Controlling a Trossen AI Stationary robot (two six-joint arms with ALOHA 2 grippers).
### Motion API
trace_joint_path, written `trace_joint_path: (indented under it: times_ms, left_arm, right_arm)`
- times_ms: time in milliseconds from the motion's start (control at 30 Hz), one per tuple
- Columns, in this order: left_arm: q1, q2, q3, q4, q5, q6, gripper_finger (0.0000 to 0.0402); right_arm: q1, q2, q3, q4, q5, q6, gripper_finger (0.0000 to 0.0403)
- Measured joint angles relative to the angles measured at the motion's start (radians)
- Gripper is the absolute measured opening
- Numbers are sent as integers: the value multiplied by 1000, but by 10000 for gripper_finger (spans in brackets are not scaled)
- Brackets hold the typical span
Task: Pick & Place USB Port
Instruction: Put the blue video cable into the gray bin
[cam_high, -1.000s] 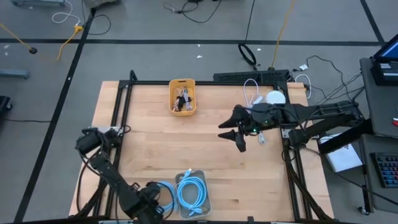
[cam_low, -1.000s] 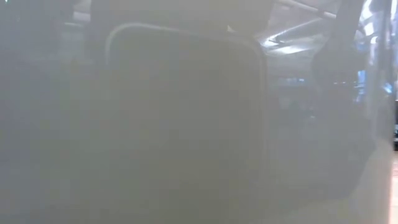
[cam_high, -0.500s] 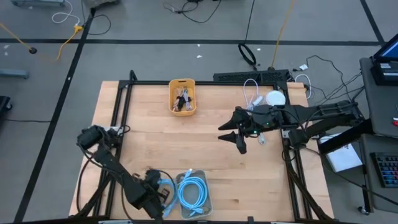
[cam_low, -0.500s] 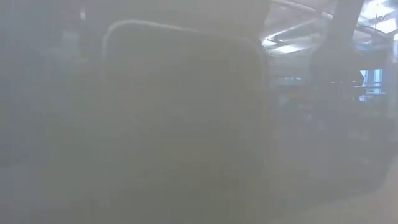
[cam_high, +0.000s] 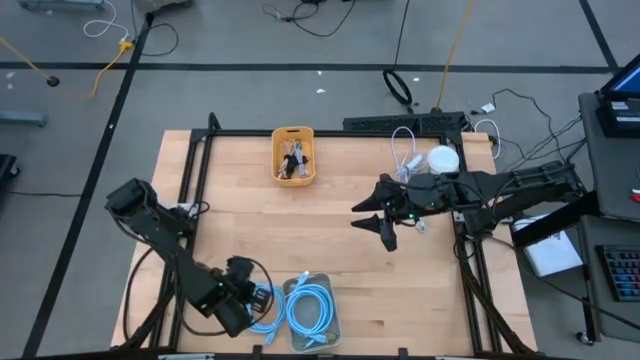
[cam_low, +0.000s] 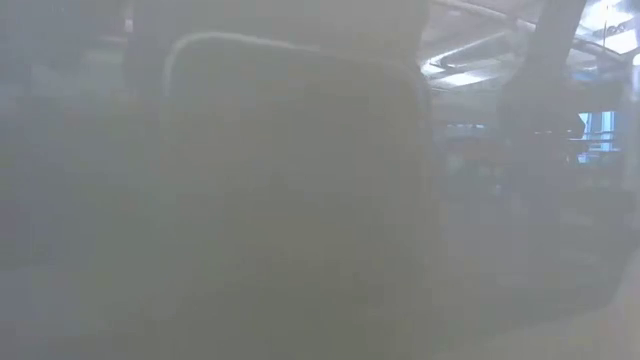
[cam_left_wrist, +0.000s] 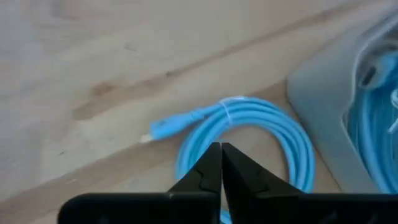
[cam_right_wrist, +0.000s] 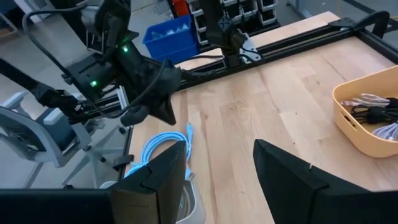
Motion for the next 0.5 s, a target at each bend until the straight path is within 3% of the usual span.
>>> trace_joint_path:
  times_ms: [133,333,500]
  left_arm:
    - [-6,-5,-25,38,51,35,70]
    - [-9,-6,-64,17,174,-31,185]
    - [-10,-6,-134,260,197,-37,256]
  right_arm:
    - [0,0,0,-1,0,14,180]
    - [8,0,0,-7,3,26,180]
    - [8,0,0,-6,4,26,180]
